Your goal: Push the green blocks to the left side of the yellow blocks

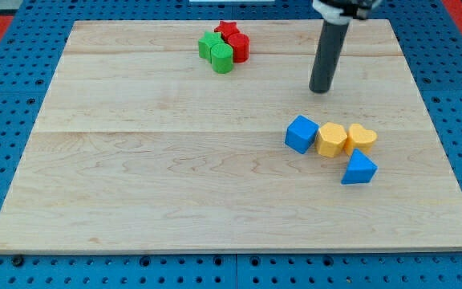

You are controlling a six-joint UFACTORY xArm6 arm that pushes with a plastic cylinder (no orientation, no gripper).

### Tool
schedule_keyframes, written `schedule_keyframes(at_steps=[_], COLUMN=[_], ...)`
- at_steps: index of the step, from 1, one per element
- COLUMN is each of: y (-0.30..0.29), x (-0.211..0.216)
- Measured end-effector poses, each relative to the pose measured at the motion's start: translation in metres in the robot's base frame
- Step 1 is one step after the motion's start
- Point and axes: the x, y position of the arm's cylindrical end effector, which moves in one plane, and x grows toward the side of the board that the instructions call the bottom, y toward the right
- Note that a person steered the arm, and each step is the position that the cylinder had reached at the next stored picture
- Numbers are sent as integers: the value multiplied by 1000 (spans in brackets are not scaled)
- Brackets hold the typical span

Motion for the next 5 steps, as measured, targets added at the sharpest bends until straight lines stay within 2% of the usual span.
schedule_keyframes(at_steps=[2, 3, 4, 5], y=[-223, -285, -249, -185], x=[-15, -57, -120, -126])
